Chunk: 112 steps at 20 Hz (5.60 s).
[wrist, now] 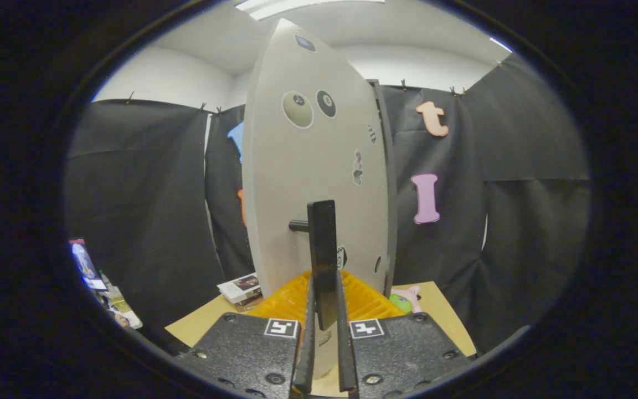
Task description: Open the shoe cabinet door, grab the shoes and put them into the shoe cabinet, then close the shoe cabinet door.
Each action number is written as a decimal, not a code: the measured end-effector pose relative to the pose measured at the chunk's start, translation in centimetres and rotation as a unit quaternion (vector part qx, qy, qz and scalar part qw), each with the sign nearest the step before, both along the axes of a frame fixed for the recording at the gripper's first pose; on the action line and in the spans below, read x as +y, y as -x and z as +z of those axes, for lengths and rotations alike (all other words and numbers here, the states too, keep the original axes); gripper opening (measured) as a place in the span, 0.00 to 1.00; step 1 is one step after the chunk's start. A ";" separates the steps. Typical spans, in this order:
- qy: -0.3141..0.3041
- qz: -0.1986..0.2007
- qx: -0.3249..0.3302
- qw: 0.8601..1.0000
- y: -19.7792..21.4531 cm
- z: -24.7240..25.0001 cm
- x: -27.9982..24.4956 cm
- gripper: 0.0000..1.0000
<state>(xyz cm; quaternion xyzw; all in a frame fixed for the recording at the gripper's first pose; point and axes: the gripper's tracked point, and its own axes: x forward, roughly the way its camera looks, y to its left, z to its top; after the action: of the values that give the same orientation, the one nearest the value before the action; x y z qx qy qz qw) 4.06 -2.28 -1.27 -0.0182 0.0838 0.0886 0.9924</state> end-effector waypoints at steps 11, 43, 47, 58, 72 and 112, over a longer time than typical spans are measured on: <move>0.009 -0.145 -0.065 0.987 -0.8 1.3 -7.0 0.06; -0.001 -0.079 -0.065 0.995 -3.7 -24.1 8.1 1.00; 0.005 -0.062 0.017 0.998 -7.0 -31.0 9.9 1.00; 0.001 -0.034 0.197 0.980 -11.3 -46.0 13.0 0.83; -0.028 -0.050 0.165 0.985 -15.9 -47.6 12.7 0.10; 0.085 -0.032 -0.030 0.995 -19.9 -2.3 17.9 0.13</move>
<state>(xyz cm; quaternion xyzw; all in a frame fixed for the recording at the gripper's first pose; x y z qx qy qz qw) 23.94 15.63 -3.55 -0.1025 0.0620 0.0482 0.9916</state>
